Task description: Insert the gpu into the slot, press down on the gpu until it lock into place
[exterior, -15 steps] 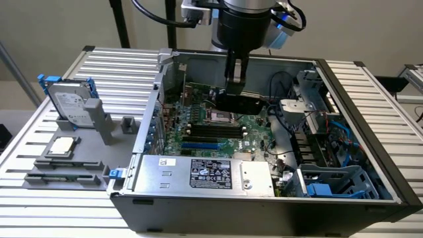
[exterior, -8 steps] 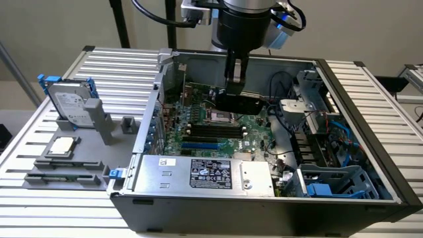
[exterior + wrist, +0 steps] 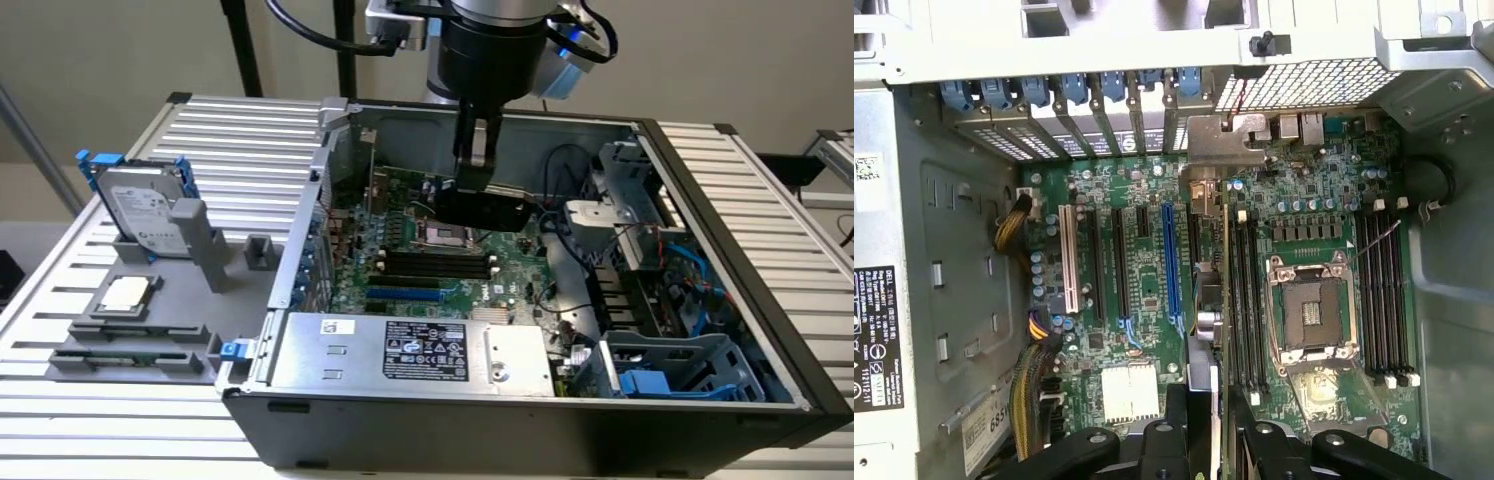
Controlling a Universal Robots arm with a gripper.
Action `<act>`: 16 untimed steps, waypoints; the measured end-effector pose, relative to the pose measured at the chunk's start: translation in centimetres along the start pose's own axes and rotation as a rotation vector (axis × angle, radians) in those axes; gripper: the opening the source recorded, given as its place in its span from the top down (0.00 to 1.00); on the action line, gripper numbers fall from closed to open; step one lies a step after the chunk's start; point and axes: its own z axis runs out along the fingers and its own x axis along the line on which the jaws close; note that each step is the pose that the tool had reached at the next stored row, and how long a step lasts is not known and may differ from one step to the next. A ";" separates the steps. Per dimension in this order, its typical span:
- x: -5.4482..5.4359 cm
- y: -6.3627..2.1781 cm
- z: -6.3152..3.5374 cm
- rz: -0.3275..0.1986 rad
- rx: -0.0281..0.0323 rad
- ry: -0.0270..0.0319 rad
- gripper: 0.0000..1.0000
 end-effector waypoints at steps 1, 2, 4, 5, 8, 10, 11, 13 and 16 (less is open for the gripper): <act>0.0 0.27 0.05 0.000 0.0015 -0.0004 0.74; 0.1 0.58 0.12 -0.001 0.0039 -0.0008 0.74; 0.1 1.21 0.30 -0.002 0.0073 -0.0011 0.74; 0.2 1.53 0.42 -0.002 0.0086 -0.0012 0.74; 0.6 2.28 0.86 -0.003 0.0112 -0.0017 0.74; 1.0 2.58 1.16 -0.003 0.0120 -0.0027 0.74; 1.2 2.63 1.31 -0.004 0.0121 -0.0032 0.74; 1.7 2.68 1.64 -0.004 0.0122 -0.0047 0.74; 2.2 2.87 2.16 -0.005 0.0123 -0.0069 0.74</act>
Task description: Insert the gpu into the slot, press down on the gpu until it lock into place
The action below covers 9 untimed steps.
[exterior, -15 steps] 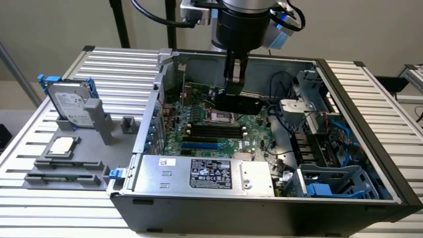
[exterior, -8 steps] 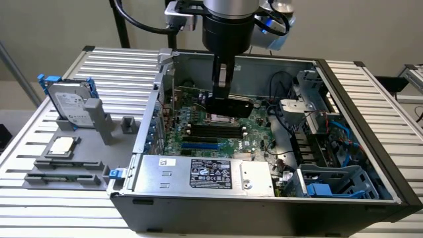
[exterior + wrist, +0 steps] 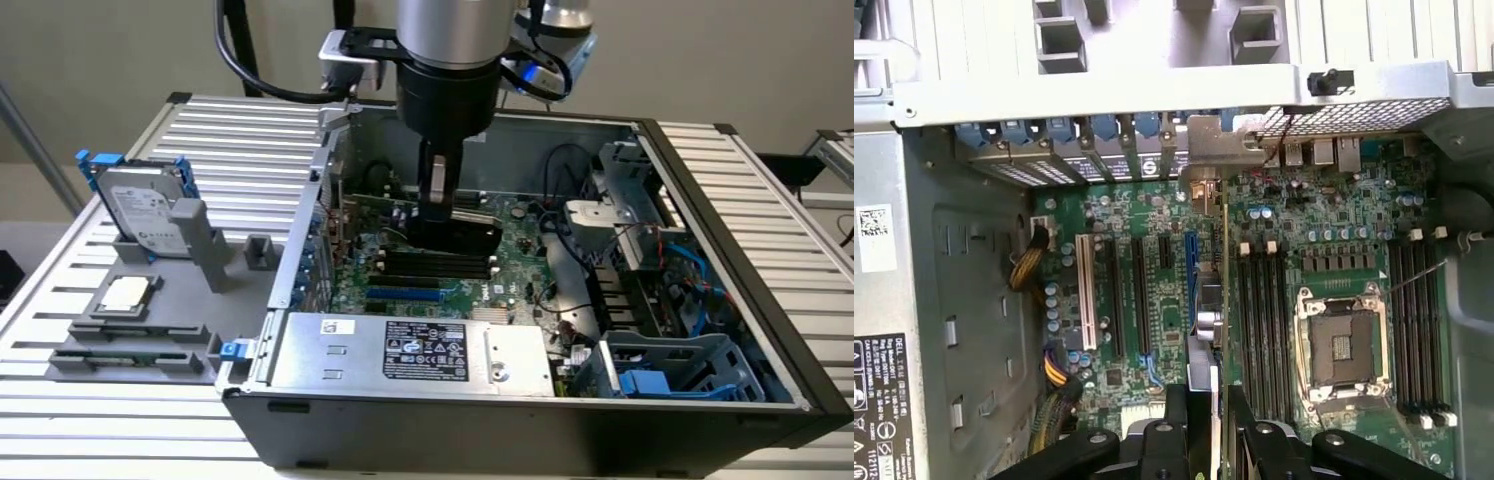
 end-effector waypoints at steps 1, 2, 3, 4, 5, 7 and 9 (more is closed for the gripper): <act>0.1 0.10 0.17 0.000 0.0000 -0.0003 0.74; 0.1 0.23 0.35 0.000 0.0003 -0.0006 0.74; 0.2 0.34 0.53 0.000 0.0007 -0.0007 0.74; 0.2 0.43 0.70 0.000 0.0020 -0.0008 0.74; 0.2 0.48 0.85 0.000 0.0028 -0.0009 0.74; 0.2 0.55 1.03 0.000 0.0041 -0.0009 0.74; 0.2 0.70 1.30 -0.001 0.0078 -0.0014 0.74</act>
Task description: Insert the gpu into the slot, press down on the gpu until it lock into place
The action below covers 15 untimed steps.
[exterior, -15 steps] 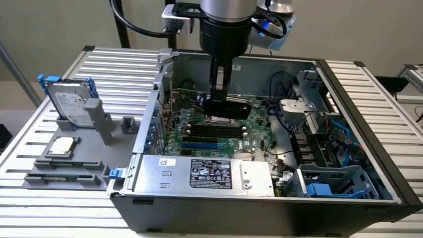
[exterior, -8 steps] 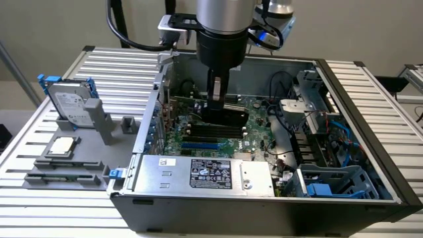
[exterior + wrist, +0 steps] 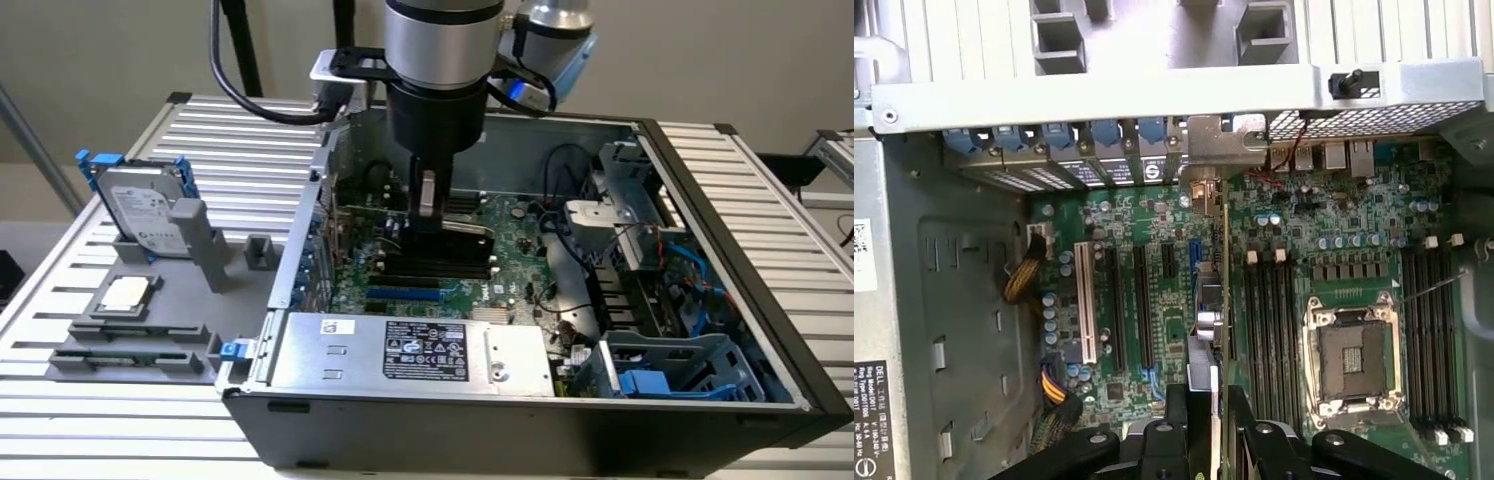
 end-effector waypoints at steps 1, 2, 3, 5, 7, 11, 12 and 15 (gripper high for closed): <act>0.0 0.03 0.09 0.000 0.0012 0.0000 0.74; 0.0 0.09 0.18 0.000 0.0037 -0.0003 0.74; 0.0 0.14 0.22 -0.001 0.0057 -0.0005 0.74; 0.0 0.16 0.22 -0.001 0.0061 -0.0004 0.74; 0.0 0.17 0.23 -0.001 0.0063 -0.0006 0.74; 0.1 0.40 0.46 -0.001 0.0138 -0.0014 0.74; 0.1 0.61 0.56 -0.001 0.0203 -0.0020 0.74; 0.1 0.90 0.83 -0.002 0.0326 -0.0034 0.74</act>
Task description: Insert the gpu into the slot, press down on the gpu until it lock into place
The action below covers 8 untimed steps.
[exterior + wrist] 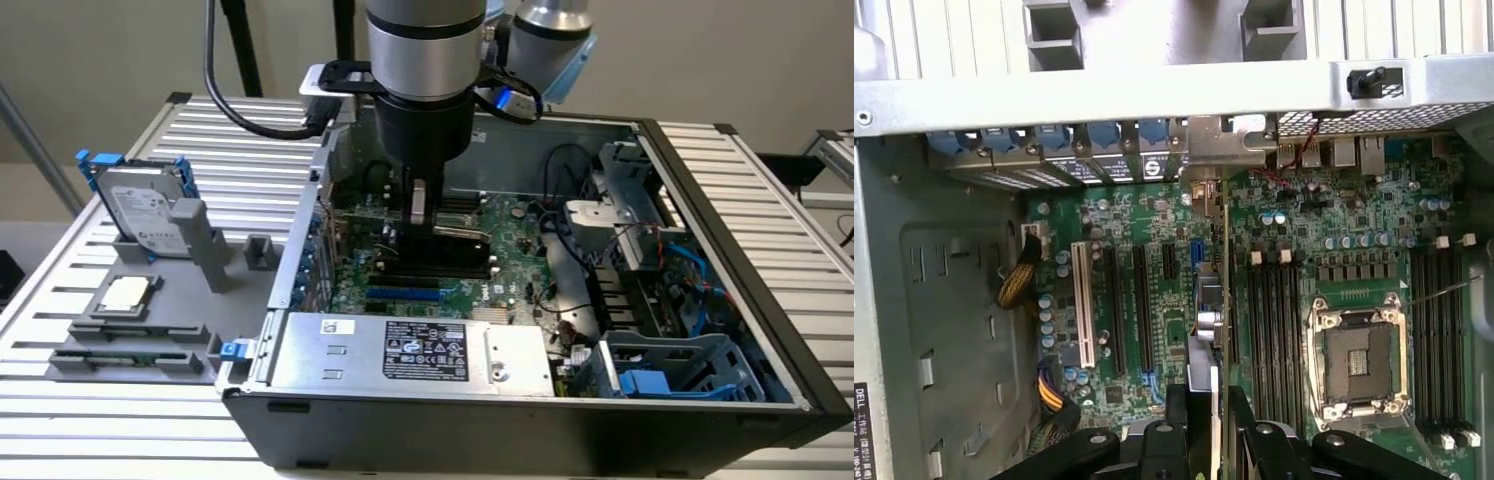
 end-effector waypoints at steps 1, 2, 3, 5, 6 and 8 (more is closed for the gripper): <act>0.0 0.04 0.05 0.000 0.0006 0.0000 0.74; 0.0 0.10 0.12 0.000 0.0008 0.0000 0.74; 0.0 0.21 0.20 0.000 0.0010 0.0000 0.74; 0.1 0.38 0.39 0.000 0.0011 0.0001 0.74; 0.1 0.47 0.52 0.000 0.0014 0.0000 0.74; 0.1 0.57 0.75 0.000 0.0022 -0.0001 0.74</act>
